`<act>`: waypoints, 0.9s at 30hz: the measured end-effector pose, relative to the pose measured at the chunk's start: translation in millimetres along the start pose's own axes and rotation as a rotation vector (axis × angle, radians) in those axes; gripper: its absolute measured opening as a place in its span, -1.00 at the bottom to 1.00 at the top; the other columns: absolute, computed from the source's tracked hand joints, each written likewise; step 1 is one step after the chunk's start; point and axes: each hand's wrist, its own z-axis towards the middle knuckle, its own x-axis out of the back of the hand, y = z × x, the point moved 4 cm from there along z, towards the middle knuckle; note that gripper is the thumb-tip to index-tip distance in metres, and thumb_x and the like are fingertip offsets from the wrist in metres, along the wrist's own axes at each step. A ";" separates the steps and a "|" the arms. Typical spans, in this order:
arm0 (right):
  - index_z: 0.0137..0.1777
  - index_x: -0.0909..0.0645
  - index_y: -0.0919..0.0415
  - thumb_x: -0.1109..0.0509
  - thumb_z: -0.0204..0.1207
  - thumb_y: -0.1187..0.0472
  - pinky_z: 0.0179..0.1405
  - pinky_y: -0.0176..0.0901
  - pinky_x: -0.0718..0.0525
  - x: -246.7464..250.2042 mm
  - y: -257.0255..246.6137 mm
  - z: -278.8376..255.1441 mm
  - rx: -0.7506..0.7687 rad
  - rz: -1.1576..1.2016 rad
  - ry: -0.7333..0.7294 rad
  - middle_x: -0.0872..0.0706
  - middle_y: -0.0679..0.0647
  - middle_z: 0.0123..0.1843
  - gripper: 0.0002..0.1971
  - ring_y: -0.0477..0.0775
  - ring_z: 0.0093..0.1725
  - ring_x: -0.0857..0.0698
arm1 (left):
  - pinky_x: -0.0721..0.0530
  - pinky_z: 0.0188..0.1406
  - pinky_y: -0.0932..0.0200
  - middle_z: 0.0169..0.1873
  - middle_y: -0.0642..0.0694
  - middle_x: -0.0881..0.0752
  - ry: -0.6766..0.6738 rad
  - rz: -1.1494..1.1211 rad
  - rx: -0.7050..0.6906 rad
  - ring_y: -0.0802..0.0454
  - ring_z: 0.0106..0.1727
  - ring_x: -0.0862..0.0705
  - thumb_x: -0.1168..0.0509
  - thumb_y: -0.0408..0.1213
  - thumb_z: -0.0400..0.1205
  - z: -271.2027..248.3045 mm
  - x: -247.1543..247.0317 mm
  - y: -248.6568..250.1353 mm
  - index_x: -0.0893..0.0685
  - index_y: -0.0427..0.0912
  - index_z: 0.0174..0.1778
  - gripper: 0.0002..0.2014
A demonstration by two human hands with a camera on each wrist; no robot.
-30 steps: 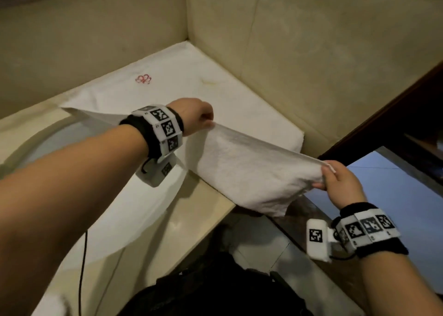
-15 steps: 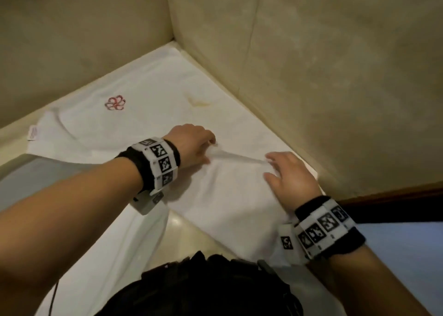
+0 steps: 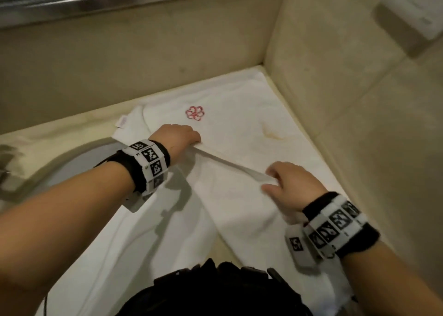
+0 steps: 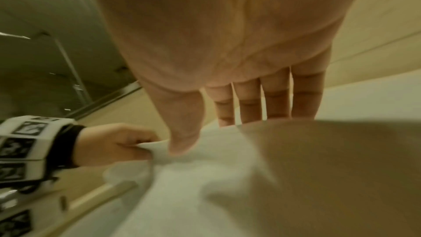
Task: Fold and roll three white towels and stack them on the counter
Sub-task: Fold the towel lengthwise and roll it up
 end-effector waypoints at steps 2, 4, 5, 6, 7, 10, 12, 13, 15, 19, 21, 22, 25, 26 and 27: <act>0.30 -0.44 0.02 -0.39 0.38 -0.14 0.15 -0.07 -0.53 -2.4 -50.3 27.6 0.139 0.048 0.029 -0.61 0.07 0.23 -0.48 0.15 0.20 -0.60 | -0.46 0.14 0.09 0.17 -0.10 -0.63 0.022 -0.085 0.048 -0.15 0.18 -0.58 -0.12 -0.44 0.57 -3.5 1.8 -14.3 -0.56 -0.04 0.25 -0.63; 0.33 -0.41 0.05 -0.37 0.44 -0.04 0.19 -0.02 -0.53 -11.9 -96.1 54.1 0.216 0.016 0.010 -0.58 0.12 0.26 -0.52 0.19 0.24 -0.57 | -0.46 0.12 0.08 0.16 -0.11 -0.63 0.026 -0.105 0.088 -0.16 0.17 -0.58 -0.12 -0.46 0.56 -8.0 3.5 -27.2 -0.57 -0.04 0.22 -0.63; 0.32 -0.42 0.08 -0.31 0.50 0.03 0.17 -0.01 -0.53 -16.2 -110.2 65.5 0.233 -0.026 0.009 -0.58 0.15 0.25 -0.60 0.22 0.23 -0.57 | -0.47 0.12 0.07 0.16 -0.11 -0.63 0.021 -0.092 0.112 -0.16 0.17 -0.59 -0.12 -0.47 0.56 -10.9 4.0 -34.4 -0.57 -0.03 0.22 -0.63; 0.29 -0.45 0.12 -0.24 0.56 0.08 0.12 -0.01 -0.53 -17.8 -120.8 75.6 0.244 -0.081 0.017 -0.59 0.17 0.22 -0.68 0.24 0.20 -0.58 | -0.48 0.12 0.06 0.16 -0.11 -0.64 0.008 -0.072 0.149 -0.16 0.16 -0.59 -0.12 -0.46 0.55 -16.1 4.7 -44.3 -0.57 -0.02 0.21 -0.62; 0.25 -0.48 0.15 -0.17 0.59 0.12 0.06 -0.02 -0.54 -17.6 -124.6 83.1 0.243 -0.125 0.026 -0.60 0.19 0.19 -0.72 0.26 0.17 -0.59 | -0.49 0.11 0.06 0.16 -0.10 -0.64 -0.021 -0.049 0.188 -0.15 0.15 -0.60 -0.12 -0.46 0.55 -20.5 5.1 -53.6 -0.57 0.00 0.20 -0.63; 0.16 -0.52 0.19 -0.14 0.61 0.09 -0.09 -0.10 -0.48 -11.9 -126.6 98.5 0.269 -0.161 -0.001 -0.65 0.20 0.11 -0.74 0.24 0.08 -0.62 | -0.53 0.03 0.09 0.17 -0.09 -0.66 -0.118 0.028 0.297 -0.15 0.13 -0.63 -0.12 -0.45 0.55 -37.7 11.9 -82.0 -0.57 0.01 0.19 -0.63; 0.17 -0.51 0.15 -0.17 0.60 0.06 -0.13 -0.12 -0.45 -7.6 -132.8 100.0 0.309 -0.086 -0.029 -0.67 0.16 0.08 -0.74 0.20 0.04 -0.62 | -0.53 0.11 0.08 0.22 -0.08 -0.65 -0.106 0.090 0.325 -0.16 0.19 -0.62 -0.13 -0.44 0.55 -43.8 26.2 -92.0 -0.56 0.02 0.23 -0.60; 0.19 -0.49 0.12 -0.17 0.59 0.05 -0.13 -0.12 -0.46 -5.4 -137.8 99.4 0.331 -0.038 -0.037 -0.67 0.12 0.07 -0.75 0.18 0.03 -0.63 | -0.50 0.19 0.07 0.24 -0.08 -0.64 -0.082 0.116 0.321 -0.15 0.23 -0.61 -0.15 -0.44 0.55 -43.7 36.7 -93.8 -0.55 0.02 0.26 -0.60; 0.08 -0.48 0.10 -0.15 0.61 0.06 -0.18 -0.12 -0.43 0.3 -146.4 94.1 0.394 0.025 -0.038 -0.66 0.08 -0.05 -0.83 0.18 -0.03 -0.63 | -0.44 0.29 0.04 0.26 -0.09 -0.63 -0.008 0.148 0.289 -0.15 0.28 -0.58 -0.20 -0.43 0.54 -38.7 60.9 -89.7 -0.55 -0.01 0.30 -0.58; -0.19 -0.47 0.11 -0.21 0.61 0.13 -0.28 -0.19 -0.26 47.0 -118.8 85.5 0.375 0.297 0.193 -0.62 0.03 -0.25 -0.85 0.02 -0.19 -0.54 | -0.49 0.29 -0.07 0.18 -0.12 -0.67 0.317 0.181 0.184 -0.17 0.25 -0.59 -0.23 -0.47 0.50 -16.1 117.2 -68.8 -0.65 -0.07 0.19 -0.62; -0.23 -0.52 0.15 -0.23 0.59 0.17 -0.33 -0.24 -0.20 78.5 -73.5 84.7 0.247 0.374 0.369 -0.66 0.08 -0.29 -0.83 0.07 -0.20 -0.55 | -0.42 0.29 -0.09 0.19 -0.15 -0.62 0.487 0.063 0.176 -0.19 0.26 -0.54 -0.24 -0.47 0.51 -3.3 133.5 -59.9 -0.61 -0.05 0.19 -0.63; -0.22 -0.55 0.18 -0.23 0.58 0.15 -0.31 -0.24 -0.20 88.9 -48.2 85.7 0.147 0.358 0.407 -0.70 0.18 -0.23 -0.81 0.13 -0.17 -0.58 | -0.37 0.29 -0.10 0.23 -0.17 -0.58 0.552 -0.014 0.188 -0.20 0.30 -0.50 -0.22 -0.46 0.52 2.9 136.7 -56.2 -0.57 -0.05 0.23 -0.62; -0.08 -0.58 0.28 -0.15 0.58 0.12 -0.11 -0.12 -0.39 86.5 21.6 93.0 -0.213 0.231 0.242 -0.69 0.42 0.07 -0.75 0.34 0.07 -0.63 | -0.28 0.41 -0.14 0.42 -0.25 -0.39 0.588 -0.174 0.288 -0.25 0.45 -0.32 -0.25 -0.35 0.55 23.6 122.1 -48.2 -0.42 -0.11 0.40 -0.54; 0.05 -0.58 0.32 -0.14 0.59 0.16 0.02 -0.05 -0.47 77.9 38.3 94.2 -0.314 0.183 0.150 -0.65 0.42 0.17 -0.73 0.36 0.16 -0.61 | -0.28 0.42 -0.13 0.44 -0.27 -0.37 0.517 -0.215 0.338 -0.26 0.46 -0.31 -0.27 -0.30 0.56 33.0 109.2 -46.9 -0.39 -0.13 0.43 -0.51; 0.20 -0.54 0.34 -0.13 0.60 0.18 0.14 -0.03 -0.49 67.8 48.9 94.1 -0.385 0.129 0.075 -0.61 0.40 0.27 -0.69 0.35 0.24 -0.58 | -0.32 0.41 -0.08 0.42 -0.28 -0.40 0.414 -0.273 0.391 -0.26 0.44 -0.36 -0.27 -0.24 0.57 39.6 92.5 -47.4 -0.38 -0.16 0.43 -0.52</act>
